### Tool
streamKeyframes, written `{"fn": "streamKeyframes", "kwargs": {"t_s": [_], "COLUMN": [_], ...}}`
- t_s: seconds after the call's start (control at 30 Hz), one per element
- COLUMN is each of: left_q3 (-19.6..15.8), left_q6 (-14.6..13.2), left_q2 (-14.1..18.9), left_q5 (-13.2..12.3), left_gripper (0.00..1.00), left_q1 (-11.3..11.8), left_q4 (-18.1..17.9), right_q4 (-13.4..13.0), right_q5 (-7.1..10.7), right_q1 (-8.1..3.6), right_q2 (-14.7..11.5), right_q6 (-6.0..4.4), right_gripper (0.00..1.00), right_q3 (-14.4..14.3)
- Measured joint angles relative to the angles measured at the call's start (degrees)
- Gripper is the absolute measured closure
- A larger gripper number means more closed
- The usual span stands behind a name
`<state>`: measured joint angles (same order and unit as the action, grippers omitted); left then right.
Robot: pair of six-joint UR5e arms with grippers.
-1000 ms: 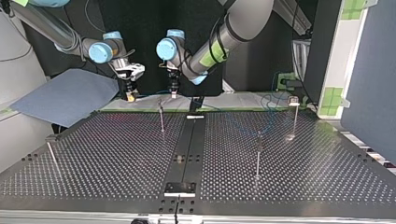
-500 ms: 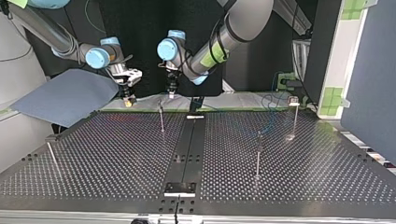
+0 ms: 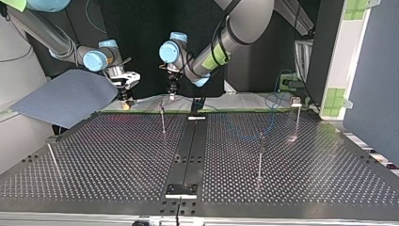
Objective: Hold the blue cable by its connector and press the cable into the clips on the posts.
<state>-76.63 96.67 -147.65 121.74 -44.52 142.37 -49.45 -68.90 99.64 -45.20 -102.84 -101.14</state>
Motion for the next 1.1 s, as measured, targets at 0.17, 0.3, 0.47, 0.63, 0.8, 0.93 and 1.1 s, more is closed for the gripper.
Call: {"fn": "streamKeyframes", "kwargs": {"t_s": [0.17, 0.3, 0.47, 0.63, 0.8, 0.93, 1.1], "left_q3": [0.53, 0.60, 0.61, 0.63, 0.76, 1.29, 1.79], "left_q6": [0.01, -0.04, -0.26, -0.69, -1.71, -2.12, -2.34], "left_q2": [-0.01, 0.00, 0.03, 0.09, 0.16, 0.21, 0.31], "left_q5": [-1.05, -1.32, -1.27, -1.30, -1.12, -0.81, -0.68], "left_gripper": [0.99, 0.99, 0.99, 0.99, 0.99, 0.99, 0.99], "left_q1": [0.19, 0.25, -0.39, -0.73, -0.80, -1.02, -1.19], "left_q4": [0.25, 0.61, 0.68, 1.55, 2.88, 3.77, 4.50], "right_q4": [0.11, 0.18, 0.67, 2.62, 4.97, 6.71, 9.21], "right_q5": [0.14, 0.39, 0.71, 0.77, 0.78, 0.69, 0.48], "right_q1": [-0.10, -0.04, -0.14, -0.13, 0.19, 0.45, 0.20], "right_q2": [1.52, 2.19, 2.28, 2.27, 2.26, 2.22, 2.11], "right_q6": [0.56, 1.00, 1.15, 2.23, 3.73, 5.14, 6.74], "right_gripper": [1.00, 1.00, 1.00, 1.00, 1.00, 1.00, 1.00], "right_q3": [0.49, 0.69, 1.10, 2.41, 3.88, 4.90, 5.53]}}
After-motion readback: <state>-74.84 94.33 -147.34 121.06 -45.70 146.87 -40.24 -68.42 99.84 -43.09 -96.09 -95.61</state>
